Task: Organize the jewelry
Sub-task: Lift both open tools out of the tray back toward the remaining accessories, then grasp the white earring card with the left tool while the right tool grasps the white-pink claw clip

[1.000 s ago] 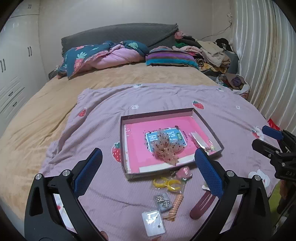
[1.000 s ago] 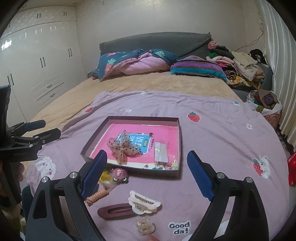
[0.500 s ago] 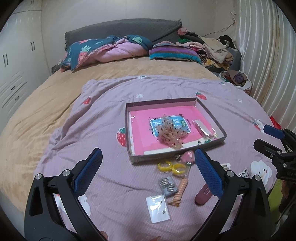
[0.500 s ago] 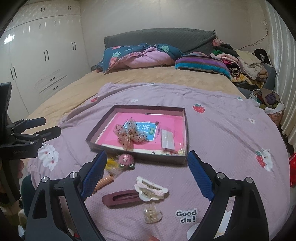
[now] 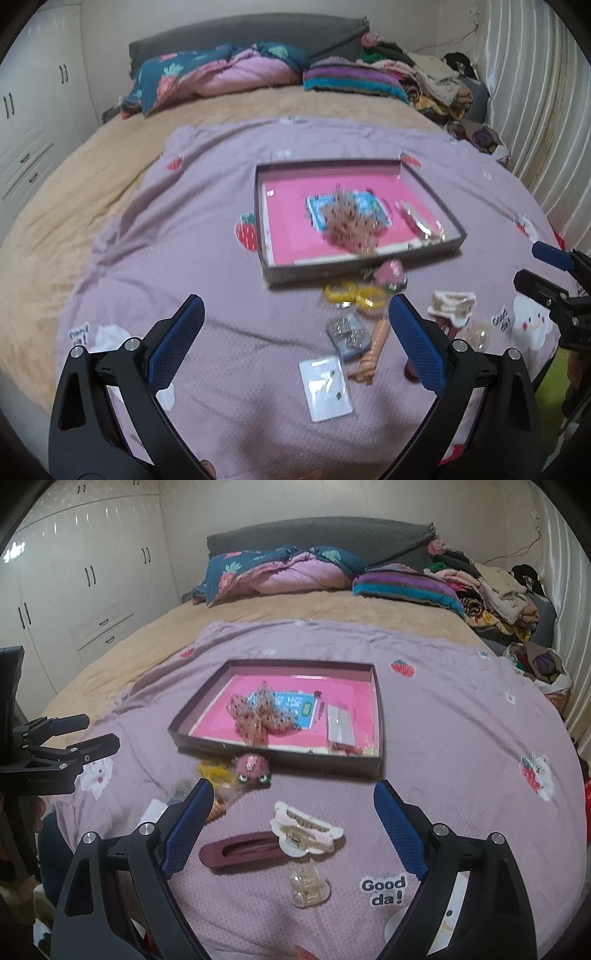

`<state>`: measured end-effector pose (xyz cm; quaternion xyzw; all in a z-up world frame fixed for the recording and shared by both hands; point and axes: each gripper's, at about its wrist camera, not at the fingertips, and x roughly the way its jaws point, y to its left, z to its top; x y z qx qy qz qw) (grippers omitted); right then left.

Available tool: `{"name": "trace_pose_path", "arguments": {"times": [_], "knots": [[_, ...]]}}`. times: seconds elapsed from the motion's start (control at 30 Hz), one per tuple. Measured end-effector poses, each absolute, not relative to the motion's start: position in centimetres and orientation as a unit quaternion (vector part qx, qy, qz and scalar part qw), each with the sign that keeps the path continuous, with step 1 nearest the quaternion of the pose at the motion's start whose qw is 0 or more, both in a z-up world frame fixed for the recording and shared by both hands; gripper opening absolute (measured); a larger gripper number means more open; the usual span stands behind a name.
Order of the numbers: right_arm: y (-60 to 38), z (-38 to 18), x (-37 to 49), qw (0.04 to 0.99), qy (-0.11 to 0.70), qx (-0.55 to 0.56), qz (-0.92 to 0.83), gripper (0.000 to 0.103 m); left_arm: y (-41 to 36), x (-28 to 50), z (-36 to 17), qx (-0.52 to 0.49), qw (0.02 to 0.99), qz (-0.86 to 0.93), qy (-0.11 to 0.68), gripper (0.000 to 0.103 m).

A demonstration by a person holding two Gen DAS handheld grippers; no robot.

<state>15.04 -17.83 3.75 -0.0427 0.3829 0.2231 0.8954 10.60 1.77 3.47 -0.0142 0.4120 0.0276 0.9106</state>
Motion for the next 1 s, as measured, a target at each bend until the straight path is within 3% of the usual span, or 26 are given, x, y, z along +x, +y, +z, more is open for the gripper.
{"name": "trace_pose_path", "arguments": {"times": [0.4, 0.77, 0.9, 1.0], "knots": [[-18.7, -1.8, 16.2, 0.87, 0.445, -0.056, 0.206, 0.088, 2.3, 9.5, -3.4, -0.036, 0.869, 0.009, 0.493, 0.092], [-17.3, -5.9, 18.4, 0.847, 0.484, -0.067, 0.21, 0.088, -0.1, 9.2, -7.4, -0.03, 0.848, -0.011, 0.529, 0.059], [-17.1, -6.8, 19.4, 0.84, 0.497, -0.052, 0.211, 0.087, -0.4, 8.8, -7.2, -0.013, 0.853, -0.006, 0.521, 0.033], [-17.2, -7.3, 20.2, 0.829, 0.514, -0.014, 0.22, 0.077, 0.0, 8.7, -7.0, -0.018, 0.852, -0.009, 0.523, 0.032]]}}
